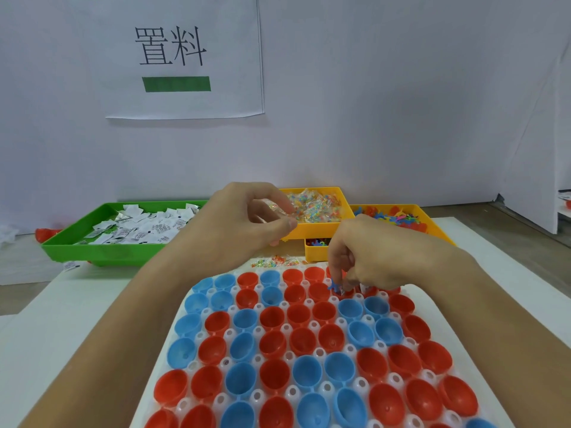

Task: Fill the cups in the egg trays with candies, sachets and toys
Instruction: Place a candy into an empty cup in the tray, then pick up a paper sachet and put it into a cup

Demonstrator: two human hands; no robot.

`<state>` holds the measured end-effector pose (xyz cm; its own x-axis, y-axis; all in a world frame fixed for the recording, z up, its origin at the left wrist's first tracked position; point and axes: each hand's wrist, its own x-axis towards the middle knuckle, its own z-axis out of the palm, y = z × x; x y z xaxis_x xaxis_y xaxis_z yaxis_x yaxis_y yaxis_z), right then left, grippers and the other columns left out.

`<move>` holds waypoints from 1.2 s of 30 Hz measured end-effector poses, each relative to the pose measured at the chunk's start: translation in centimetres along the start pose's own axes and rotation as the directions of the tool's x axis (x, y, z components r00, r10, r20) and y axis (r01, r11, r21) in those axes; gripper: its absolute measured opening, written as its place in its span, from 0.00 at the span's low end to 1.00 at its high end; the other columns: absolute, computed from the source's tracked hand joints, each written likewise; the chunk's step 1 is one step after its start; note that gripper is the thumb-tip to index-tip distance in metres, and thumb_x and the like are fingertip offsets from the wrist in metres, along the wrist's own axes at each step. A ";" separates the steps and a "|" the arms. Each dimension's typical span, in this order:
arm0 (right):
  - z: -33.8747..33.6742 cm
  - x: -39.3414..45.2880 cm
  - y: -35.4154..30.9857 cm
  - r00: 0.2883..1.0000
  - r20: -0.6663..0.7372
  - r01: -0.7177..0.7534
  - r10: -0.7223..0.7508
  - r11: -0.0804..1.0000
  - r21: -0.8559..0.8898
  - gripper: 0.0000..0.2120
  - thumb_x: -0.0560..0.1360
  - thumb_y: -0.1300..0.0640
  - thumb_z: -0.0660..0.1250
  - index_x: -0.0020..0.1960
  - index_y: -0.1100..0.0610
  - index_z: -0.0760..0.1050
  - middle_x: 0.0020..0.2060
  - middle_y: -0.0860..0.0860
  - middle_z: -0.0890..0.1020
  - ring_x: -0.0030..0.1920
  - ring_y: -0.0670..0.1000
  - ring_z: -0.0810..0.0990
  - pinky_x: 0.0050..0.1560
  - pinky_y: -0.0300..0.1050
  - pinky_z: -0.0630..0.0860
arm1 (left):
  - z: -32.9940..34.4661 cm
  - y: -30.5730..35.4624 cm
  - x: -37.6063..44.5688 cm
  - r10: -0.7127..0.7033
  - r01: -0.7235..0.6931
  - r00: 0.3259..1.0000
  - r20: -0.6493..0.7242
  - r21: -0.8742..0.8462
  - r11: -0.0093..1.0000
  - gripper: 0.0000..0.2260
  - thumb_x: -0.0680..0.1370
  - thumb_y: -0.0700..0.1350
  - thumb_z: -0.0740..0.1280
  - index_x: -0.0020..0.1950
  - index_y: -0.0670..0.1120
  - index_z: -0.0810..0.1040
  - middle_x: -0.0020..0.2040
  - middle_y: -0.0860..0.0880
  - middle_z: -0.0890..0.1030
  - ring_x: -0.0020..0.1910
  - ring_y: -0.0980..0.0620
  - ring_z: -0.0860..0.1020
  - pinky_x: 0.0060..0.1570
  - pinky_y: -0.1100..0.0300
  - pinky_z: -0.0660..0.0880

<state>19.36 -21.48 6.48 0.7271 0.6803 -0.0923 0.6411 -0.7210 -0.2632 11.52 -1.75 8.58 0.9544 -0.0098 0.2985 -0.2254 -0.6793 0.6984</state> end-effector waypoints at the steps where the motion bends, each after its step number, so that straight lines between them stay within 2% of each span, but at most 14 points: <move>1: 0.0 -0.1 -0.1 1.000 -0.002 0.002 -0.002 1.000 -0.006 0.09 0.72 0.61 0.77 0.39 0.48 0.83 0.37 0.42 0.79 0.37 0.43 0.80 0.29 0.33 0.72 | 0.1 -0.1 0.0 -0.002 0.002 1.000 0.026 0.008 1.000 0.04 0.75 0.51 0.72 0.49 0.56 0.81 0.41 0.54 0.85 0.38 0.53 0.83 0.46 0.54 0.81; 6: -1.6 -0.5 1.3 0.997 -0.069 -0.012 0.014 0.999 0.036 0.16 0.69 0.54 0.79 0.43 0.36 0.76 0.44 0.39 0.73 0.44 0.42 0.75 0.37 0.34 0.68 | 0.4 -0.5 0.1 -0.011 -0.001 0.987 0.162 0.078 0.997 0.09 0.73 0.57 0.71 0.52 0.59 0.80 0.45 0.56 0.83 0.44 0.59 0.82 0.47 0.60 0.80; 10: -1.6 0.4 5.0 0.946 -0.318 -0.023 0.069 0.989 0.147 0.11 0.76 0.52 0.72 0.53 0.38 0.76 0.51 0.44 0.78 0.48 0.44 0.77 0.43 0.35 0.70 | 1.1 -0.4 0.2 0.017 -0.038 0.968 0.249 0.081 0.996 0.07 0.76 0.57 0.69 0.52 0.60 0.80 0.46 0.57 0.83 0.45 0.58 0.83 0.49 0.56 0.81; 13: 0.0 1.6 8.2 0.846 -0.481 -0.187 0.230 0.973 0.136 0.13 0.82 0.51 0.63 0.64 0.52 0.76 0.60 0.53 0.78 0.58 0.52 0.76 0.57 0.47 0.73 | 1.7 -0.3 0.2 0.045 -0.073 0.953 0.299 0.084 0.994 0.08 0.77 0.56 0.69 0.54 0.58 0.80 0.47 0.56 0.83 0.46 0.57 0.83 0.51 0.53 0.81; 15: 1.4 2.0 9.5 0.817 -0.457 -0.331 0.351 0.935 0.127 0.18 0.83 0.47 0.56 0.69 0.53 0.72 0.67 0.54 0.73 0.66 0.56 0.72 0.65 0.56 0.71 | 2.0 -0.3 0.1 0.051 -0.089 0.948 0.315 0.107 0.990 0.09 0.77 0.58 0.68 0.55 0.60 0.80 0.48 0.58 0.83 0.47 0.59 0.82 0.52 0.55 0.80; 17: 2.6 2.2 10.1 0.811 -0.385 -0.429 0.440 0.895 0.118 0.21 0.84 0.43 0.51 0.71 0.50 0.69 0.70 0.51 0.71 0.69 0.56 0.69 0.67 0.61 0.66 | 2.2 -0.3 0.1 0.055 -0.099 0.946 0.319 0.124 0.987 0.10 0.76 0.60 0.67 0.55 0.61 0.79 0.48 0.60 0.83 0.48 0.61 0.82 0.52 0.57 0.80; 18: 3.1 2.2 10.2 0.816 -0.343 -0.452 0.466 0.883 0.124 0.21 0.84 0.42 0.48 0.68 0.49 0.71 0.67 0.50 0.73 0.68 0.56 0.71 0.66 0.62 0.65 | 2.2 -0.3 0.1 0.054 -0.100 0.946 0.321 0.130 0.986 0.11 0.76 0.61 0.67 0.56 0.61 0.79 0.48 0.60 0.83 0.48 0.62 0.81 0.52 0.57 0.80; 21: 4.2 2.3 10.3 0.829 -0.281 -0.473 0.484 0.874 0.110 0.24 0.84 0.41 0.46 0.41 0.50 0.74 0.43 0.46 0.78 0.53 0.53 0.76 0.62 0.60 0.66 | 2.3 -0.3 0.1 0.047 -0.096 0.944 0.327 0.136 0.986 0.11 0.75 0.62 0.66 0.56 0.61 0.79 0.49 0.60 0.82 0.49 0.62 0.81 0.52 0.58 0.80; 25: 4.4 2.5 10.6 0.813 -0.363 -0.438 0.454 0.889 0.131 0.25 0.84 0.46 0.53 0.31 0.53 0.69 0.31 0.47 0.73 0.37 0.49 0.72 0.53 0.53 0.68 | 2.2 -0.3 0.0 0.047 -0.099 0.942 0.334 0.139 0.985 0.11 0.76 0.60 0.66 0.56 0.61 0.79 0.49 0.59 0.82 0.49 0.63 0.81 0.52 0.59 0.80; 27: 4.5 2.7 10.8 0.804 -0.411 -0.389 0.430 0.903 0.182 0.25 0.84 0.50 0.56 0.29 0.55 0.68 0.27 0.50 0.72 0.32 0.48 0.71 0.41 0.46 0.66 | 2.3 -0.2 0.0 0.047 -0.099 0.942 0.333 0.139 0.985 0.11 0.76 0.60 0.67 0.57 0.60 0.79 0.49 0.59 0.82 0.49 0.63 0.81 0.51 0.60 0.80; 29: 4.5 2.8 10.8 0.786 -0.452 -0.356 0.423 0.906 0.230 0.24 0.83 0.55 0.59 0.28 0.57 0.69 0.25 0.52 0.71 0.29 0.49 0.70 0.34 0.45 0.64 | 2.4 -0.2 0.0 0.048 -0.098 0.941 0.335 0.136 0.986 0.11 0.76 0.60 0.67 0.57 0.60 0.79 0.49 0.60 0.82 0.49 0.63 0.81 0.51 0.61 0.79; 31: 4.4 2.8 10.8 0.764 -0.495 -0.327 0.415 0.909 0.258 0.22 0.82 0.58 0.63 0.29 0.59 0.74 0.27 0.55 0.75 0.31 0.51 0.73 0.38 0.46 0.70 | 2.4 -0.2 0.1 0.051 -0.100 0.941 0.335 0.132 0.986 0.11 0.76 0.60 0.67 0.57 0.60 0.79 0.49 0.60 0.82 0.48 0.63 0.81 0.50 0.62 0.79; 33: 4.2 2.8 10.8 0.730 -0.559 -0.298 0.393 0.919 0.257 0.14 0.79 0.59 0.67 0.37 0.61 0.83 0.35 0.57 0.83 0.38 0.53 0.78 0.45 0.48 0.75 | 2.5 -0.2 0.0 0.052 -0.100 0.941 0.334 0.129 0.987 0.11 0.76 0.60 0.67 0.56 0.60 0.79 0.49 0.60 0.82 0.48 0.62 0.81 0.49 0.62 0.79; 36: 4.0 2.6 10.6 0.645 -0.658 -0.262 0.389 0.921 0.288 0.06 0.76 0.58 0.73 0.45 0.60 0.86 0.41 0.56 0.86 0.43 0.53 0.81 0.49 0.51 0.80 | 2.5 -0.2 0.0 0.054 -0.099 0.944 0.327 0.123 0.987 0.10 0.77 0.59 0.67 0.56 0.60 0.79 0.49 0.60 0.82 0.48 0.62 0.81 0.49 0.61 0.80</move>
<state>27.07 -26.82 -0.35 0.8799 0.0709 0.4699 0.3292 -0.8040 -0.4951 12.06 -3.43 6.82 0.9523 -0.2860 0.1068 -0.2933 -0.7601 0.5798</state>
